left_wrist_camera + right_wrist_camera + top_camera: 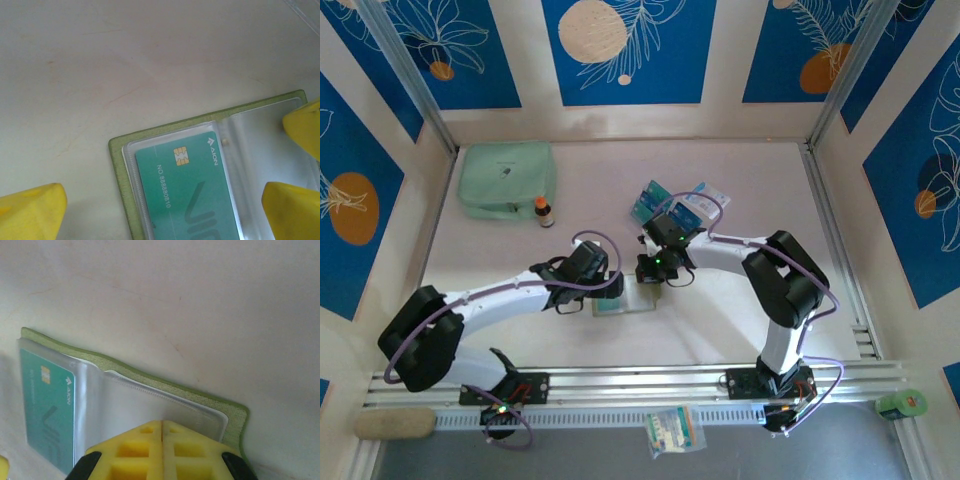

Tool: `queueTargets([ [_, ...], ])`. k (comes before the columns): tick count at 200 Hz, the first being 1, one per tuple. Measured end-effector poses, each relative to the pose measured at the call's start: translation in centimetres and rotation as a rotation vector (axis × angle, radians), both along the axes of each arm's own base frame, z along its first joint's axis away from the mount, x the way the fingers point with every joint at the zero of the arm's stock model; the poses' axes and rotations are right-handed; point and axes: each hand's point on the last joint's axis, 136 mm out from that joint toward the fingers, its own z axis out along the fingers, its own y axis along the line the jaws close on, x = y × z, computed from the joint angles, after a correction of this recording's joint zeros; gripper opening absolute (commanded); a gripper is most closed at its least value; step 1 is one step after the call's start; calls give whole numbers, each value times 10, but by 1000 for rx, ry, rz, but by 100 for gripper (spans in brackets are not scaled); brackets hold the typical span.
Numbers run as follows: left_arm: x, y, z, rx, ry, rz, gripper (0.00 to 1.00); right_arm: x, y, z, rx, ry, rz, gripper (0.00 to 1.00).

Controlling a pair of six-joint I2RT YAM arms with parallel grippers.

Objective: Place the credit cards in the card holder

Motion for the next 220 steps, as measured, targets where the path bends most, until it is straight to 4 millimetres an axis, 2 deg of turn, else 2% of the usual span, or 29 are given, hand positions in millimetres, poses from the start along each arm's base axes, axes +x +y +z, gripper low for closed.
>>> queueTargets([
  [152, 0, -14, -8, -14, 6, -33, 100, -9, 28, 6, 140, 63, -30, 1],
  [198, 0, -16, -10, -19, 1, -37, 100, -9, 31, 7, 163, 77, -44, 1],
  [220, -3, -13, -19, -9, 12, -37, 99, -11, 30, 6, 168, 89, -51, 1],
])
